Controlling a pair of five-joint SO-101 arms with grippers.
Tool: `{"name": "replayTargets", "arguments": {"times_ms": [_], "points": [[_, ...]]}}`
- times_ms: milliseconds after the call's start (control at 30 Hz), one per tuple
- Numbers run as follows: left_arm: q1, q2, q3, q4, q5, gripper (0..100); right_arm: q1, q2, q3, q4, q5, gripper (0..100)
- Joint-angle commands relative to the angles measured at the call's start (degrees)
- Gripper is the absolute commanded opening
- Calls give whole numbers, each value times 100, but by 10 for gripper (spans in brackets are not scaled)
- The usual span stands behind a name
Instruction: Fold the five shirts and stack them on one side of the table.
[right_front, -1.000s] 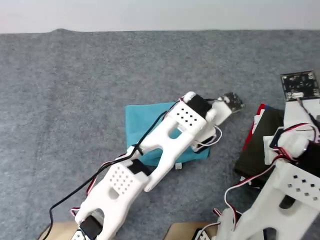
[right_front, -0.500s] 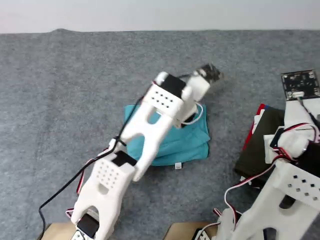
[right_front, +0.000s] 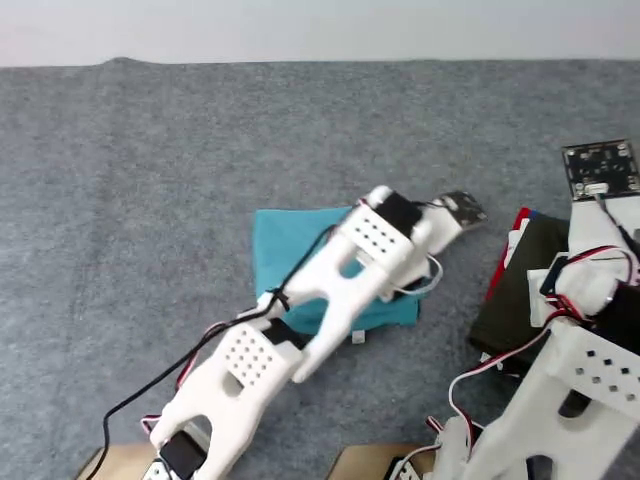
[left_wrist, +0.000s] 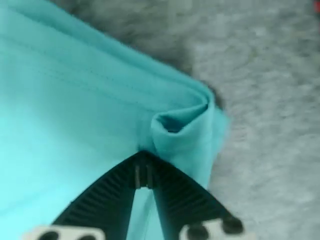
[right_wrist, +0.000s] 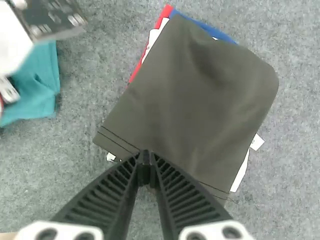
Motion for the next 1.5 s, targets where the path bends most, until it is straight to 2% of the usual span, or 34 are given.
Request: {"name": "replayTargets", "arguments": {"times_ms": [0, 167, 300, 767, 867, 1000, 1133, 1367, 1467], "points": [[536, -598, -22, 167, 97, 6, -75, -110, -44, -75, 26, 9], [756, -862, 453, 167, 97, 6, -57, -110, -44, -75, 26, 9], [457, -1143, 629, 167, 79, 6, -66, -110, -44, -75, 26, 9], [-2004, -2365, 620, 167, 167, 6, -233, -66, -18, -75, -9, 9], [-2637, -2760, 620, 167, 607, 6, -646, -48, -9, -57, -70, 9], [-3490, -3174, 699, 167, 1037, 6, -1455, 251, 220, 189, -554, 9], [-4281, -3727, 1253, 167, 1152, 6, -2088, 505, 264, 400, -853, 9], [-5319, -5090, 2835, 149, 1099, 5, -3354, 576, 343, 356, -2295, 9], [-5802, -5486, 3363, 149, 1099, 5, -4048, 743, 721, 4, -2752, 9]]}}
